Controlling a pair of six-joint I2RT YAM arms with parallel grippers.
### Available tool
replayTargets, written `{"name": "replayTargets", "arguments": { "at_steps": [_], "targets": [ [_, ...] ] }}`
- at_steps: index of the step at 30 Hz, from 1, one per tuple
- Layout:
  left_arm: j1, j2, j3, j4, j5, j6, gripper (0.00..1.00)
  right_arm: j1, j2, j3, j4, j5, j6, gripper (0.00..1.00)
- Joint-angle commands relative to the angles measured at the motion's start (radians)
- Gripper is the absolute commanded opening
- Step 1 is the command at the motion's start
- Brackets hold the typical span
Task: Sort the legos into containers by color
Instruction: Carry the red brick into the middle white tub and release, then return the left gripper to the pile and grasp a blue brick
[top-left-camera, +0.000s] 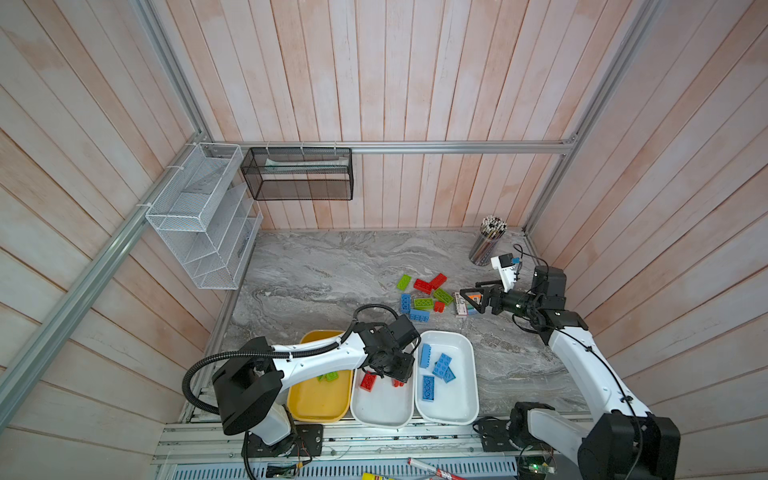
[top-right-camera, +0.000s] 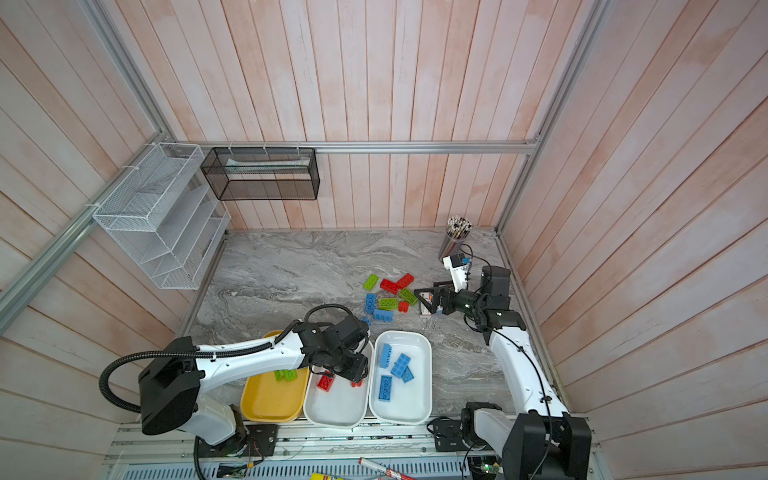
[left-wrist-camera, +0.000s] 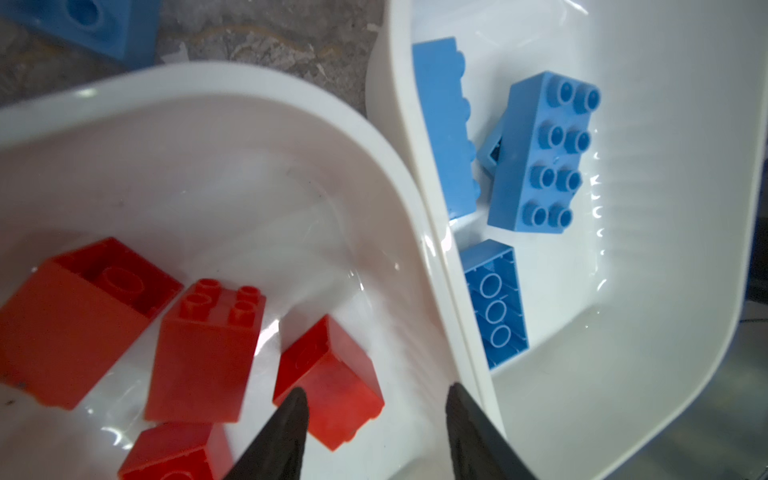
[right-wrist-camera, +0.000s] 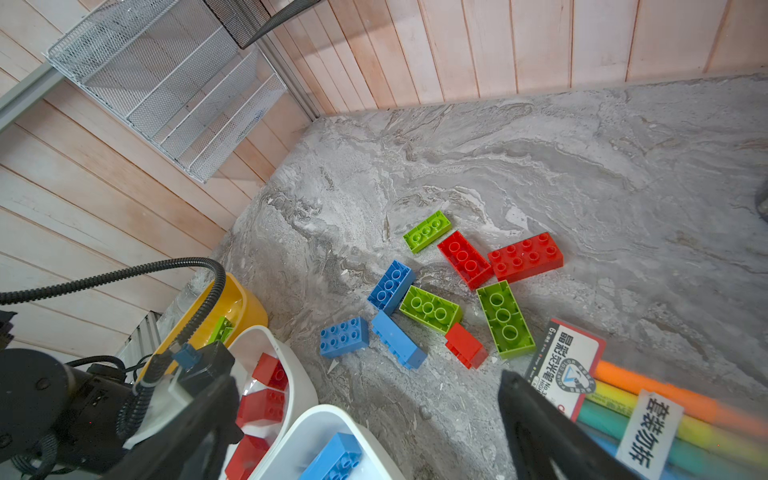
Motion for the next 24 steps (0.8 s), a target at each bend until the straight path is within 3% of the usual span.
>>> {"name": "replayTargets", "arguments": {
  "at_steps": [1, 6, 13, 24],
  "targets": [
    [0.026, -0.031, 0.099, -0.060, 0.007, 0.050, 0.61, -0.005, -0.018, 0.010, -0.020, -0.010, -0.006, 0.98],
    [0.142, -0.009, 0.232, -0.086, -0.016, 0.115, 0.62, -0.005, -0.022, 0.013, -0.014, -0.010, -0.003, 0.98],
    [0.274, 0.211, 0.421, -0.076, -0.079, 0.144, 0.63, -0.006, -0.029, 0.018, -0.018, 0.001, -0.006, 0.98],
    [0.328, 0.581, 0.710, -0.078, -0.206, 0.108, 0.62, -0.006, -0.005, 0.025, -0.007, 0.001, -0.012, 0.98]
  ]
}}
